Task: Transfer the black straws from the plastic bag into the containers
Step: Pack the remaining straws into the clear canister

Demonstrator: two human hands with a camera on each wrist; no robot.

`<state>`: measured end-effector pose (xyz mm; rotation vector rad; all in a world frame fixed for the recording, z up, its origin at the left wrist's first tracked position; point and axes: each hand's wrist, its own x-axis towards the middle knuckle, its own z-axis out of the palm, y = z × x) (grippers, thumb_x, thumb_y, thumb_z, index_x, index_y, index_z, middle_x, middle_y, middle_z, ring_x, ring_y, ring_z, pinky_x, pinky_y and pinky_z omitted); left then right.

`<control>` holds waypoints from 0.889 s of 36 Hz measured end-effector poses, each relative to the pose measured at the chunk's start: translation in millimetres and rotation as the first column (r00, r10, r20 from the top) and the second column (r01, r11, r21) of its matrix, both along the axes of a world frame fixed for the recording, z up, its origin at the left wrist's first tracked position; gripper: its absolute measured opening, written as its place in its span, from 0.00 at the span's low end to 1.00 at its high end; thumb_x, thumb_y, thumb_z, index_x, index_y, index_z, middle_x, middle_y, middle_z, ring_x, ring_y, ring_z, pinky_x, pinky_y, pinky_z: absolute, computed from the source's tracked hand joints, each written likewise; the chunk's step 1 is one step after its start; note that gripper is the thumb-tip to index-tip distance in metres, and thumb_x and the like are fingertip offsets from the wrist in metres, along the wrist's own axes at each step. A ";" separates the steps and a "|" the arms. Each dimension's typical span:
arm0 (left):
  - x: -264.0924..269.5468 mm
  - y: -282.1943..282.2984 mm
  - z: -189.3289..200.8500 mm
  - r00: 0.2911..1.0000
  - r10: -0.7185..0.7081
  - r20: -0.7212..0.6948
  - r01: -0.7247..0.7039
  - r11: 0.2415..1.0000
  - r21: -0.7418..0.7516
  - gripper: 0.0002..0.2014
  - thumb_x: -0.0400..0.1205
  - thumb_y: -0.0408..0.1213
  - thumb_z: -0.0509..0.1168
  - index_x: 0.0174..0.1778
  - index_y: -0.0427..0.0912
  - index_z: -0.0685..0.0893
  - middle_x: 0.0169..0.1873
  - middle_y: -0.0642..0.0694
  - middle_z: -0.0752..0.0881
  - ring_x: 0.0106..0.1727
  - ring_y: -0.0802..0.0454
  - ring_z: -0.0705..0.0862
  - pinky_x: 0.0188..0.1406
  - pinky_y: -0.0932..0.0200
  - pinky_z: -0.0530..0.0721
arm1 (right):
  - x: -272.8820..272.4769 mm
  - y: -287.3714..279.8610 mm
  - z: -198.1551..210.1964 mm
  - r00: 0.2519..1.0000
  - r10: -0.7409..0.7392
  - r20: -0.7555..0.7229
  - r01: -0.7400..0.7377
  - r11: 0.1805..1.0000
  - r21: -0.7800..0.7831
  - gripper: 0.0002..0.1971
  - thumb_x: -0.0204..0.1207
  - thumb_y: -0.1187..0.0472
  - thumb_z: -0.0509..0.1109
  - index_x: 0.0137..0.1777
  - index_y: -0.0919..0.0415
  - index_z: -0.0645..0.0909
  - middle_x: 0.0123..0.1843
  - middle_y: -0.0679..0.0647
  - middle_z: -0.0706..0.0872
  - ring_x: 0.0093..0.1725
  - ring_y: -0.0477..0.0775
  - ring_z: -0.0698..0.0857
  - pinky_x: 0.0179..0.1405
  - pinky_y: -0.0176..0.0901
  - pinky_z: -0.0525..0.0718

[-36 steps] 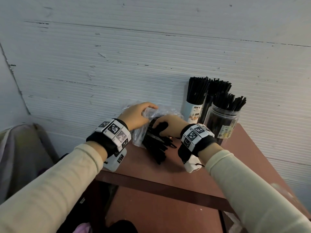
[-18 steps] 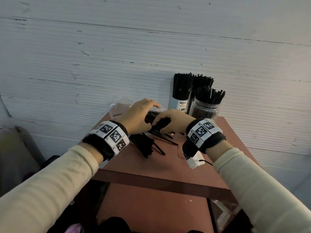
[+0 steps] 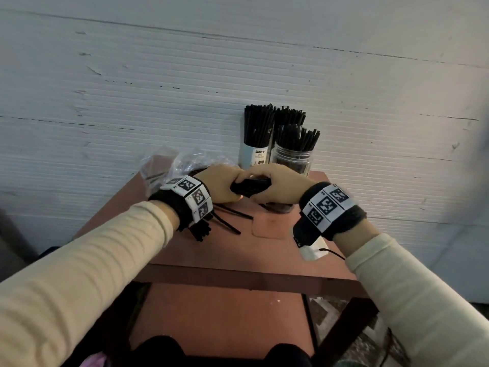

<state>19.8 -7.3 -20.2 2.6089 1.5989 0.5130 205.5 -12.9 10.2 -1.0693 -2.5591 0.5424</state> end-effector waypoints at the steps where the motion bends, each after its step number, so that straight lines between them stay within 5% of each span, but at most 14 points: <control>1: 1.0 0.1 0.1 1.000 0.007 0.013 -0.007 1.000 -0.017 0.11 0.77 0.39 0.71 0.53 0.39 0.85 0.46 0.43 0.88 0.48 0.46 0.86 0.44 0.58 0.77 | 2.9 -0.3 0.0 1.000 -0.005 -0.026 0.004 1.000 -0.015 0.23 0.70 0.64 0.76 0.65 0.46 0.83 0.52 0.41 0.86 0.46 0.34 0.82 0.48 0.23 0.77; 6: -1.4 4.7 -1.3 0.996 0.027 0.080 -0.020 0.996 -0.088 0.14 0.82 0.48 0.68 0.55 0.41 0.84 0.44 0.46 0.88 0.46 0.47 0.85 0.50 0.53 0.80 | 18.1 -5.9 11.3 0.984 -0.023 -0.178 0.024 1.000 0.009 0.17 0.78 0.54 0.73 0.66 0.49 0.83 0.56 0.41 0.88 0.58 0.38 0.84 0.64 0.38 0.79; 9: -2.5 3.9 2.0 0.967 0.093 0.236 -0.065 0.990 -0.124 0.15 0.82 0.50 0.68 0.56 0.44 0.85 0.46 0.46 0.89 0.49 0.48 0.86 0.53 0.53 0.81 | 26.5 -15.1 26.2 0.955 -0.044 -0.293 0.063 0.997 0.054 0.16 0.81 0.48 0.67 0.66 0.48 0.82 0.58 0.43 0.87 0.57 0.45 0.86 0.63 0.46 0.83; 12: 3.1 2.8 11.9 0.913 0.111 0.393 -0.071 0.991 -0.115 0.10 0.82 0.50 0.69 0.47 0.47 0.84 0.43 0.47 0.88 0.43 0.52 0.85 0.44 0.61 0.79 | 28.2 -19.8 42.2 0.891 -0.039 -0.453 0.092 0.991 0.095 0.15 0.82 0.53 0.67 0.67 0.54 0.81 0.60 0.48 0.87 0.56 0.45 0.87 0.57 0.39 0.85; 15: 16.2 -0.2 25.9 0.854 0.070 0.516 -0.031 0.996 -0.084 0.12 0.81 0.49 0.70 0.38 0.45 0.82 0.35 0.50 0.86 0.35 0.61 0.83 0.39 0.64 0.77 | 24.9 -22.7 59.8 0.821 -0.052 -0.569 0.179 0.969 0.169 0.12 0.82 0.53 0.68 0.64 0.47 0.81 0.60 0.46 0.86 0.57 0.42 0.85 0.57 0.39 0.84; 18: 35.1 -8.3 37.9 0.777 0.021 0.629 0.052 0.994 -0.098 0.15 0.82 0.49 0.69 0.40 0.39 0.83 0.31 0.52 0.84 0.28 0.68 0.81 0.34 0.76 0.78 | 23.5 -27.7 77.5 0.768 -0.021 -0.640 0.216 0.949 0.229 0.16 0.82 0.54 0.66 0.68 0.44 0.76 0.62 0.46 0.83 0.58 0.40 0.84 0.57 0.37 0.84; 20: 48.7 -13.9 39.1 0.723 -0.005 0.691 0.124 0.985 -0.123 0.16 0.81 0.52 0.69 0.39 0.42 0.83 0.30 0.51 0.84 0.30 0.65 0.82 0.38 0.72 0.80 | 23.1 -31.5 85.2 0.742 0.017 -0.670 0.220 0.938 0.267 0.20 0.82 0.58 0.64 0.73 0.46 0.71 0.64 0.47 0.80 0.60 0.40 0.83 0.54 0.34 0.83; 23: 66.4 -19.4 29.8 0.633 -0.018 0.774 0.243 0.954 -0.176 0.14 0.76 0.57 0.71 0.33 0.52 0.83 0.28 0.51 0.84 0.35 0.55 0.85 0.50 0.55 0.84 | 20.9 -36.0 83.9 0.751 0.062 -0.658 0.221 0.915 0.338 0.22 0.82 0.65 0.60 0.74 0.50 0.69 0.65 0.46 0.79 0.63 0.42 0.81 0.54 0.27 0.78; 25: 75.0 -24.5 20.6 0.560 0.008 0.829 0.314 0.924 -0.220 0.09 0.77 0.49 0.74 0.36 0.49 0.84 0.32 0.48 0.84 0.37 0.52 0.84 0.53 0.50 0.84 | 19.9 -35.2 75.7 0.783 0.044 -0.620 0.234 0.903 0.359 0.20 0.81 0.68 0.58 0.71 0.54 0.75 0.63 0.44 0.81 0.60 0.43 0.83 0.53 0.26 0.77; 29: 84.5 -31.5 1.0 0.499 0.081 0.863 0.380 0.875 -0.301 0.05 0.78 0.36 0.75 0.45 0.43 0.85 0.38 0.53 0.88 0.44 0.56 0.86 0.61 0.56 0.84 | 25.0 -29.9 51.8 0.897 -0.082 -0.434 0.225 0.930 0.290 0.15 0.84 0.65 0.58 0.62 0.58 0.85 0.51 0.49 0.88 0.32 0.33 0.80 0.34 0.22 0.73; 32: 87.8 -31.9 -6.2 0.478 0.115 0.871 0.372 0.871 -0.320 0.11 0.79 0.40 0.74 0.55 0.40 0.87 0.48 0.48 0.91 0.46 0.58 0.88 0.59 0.61 0.83 | 27.3 -32.6 40.2 0.914 -0.083 -0.397 0.204 0.940 0.273 0.15 0.87 0.55 0.58 0.64 0.54 0.83 0.47 0.46 0.89 0.36 0.32 0.80 0.37 0.22 0.74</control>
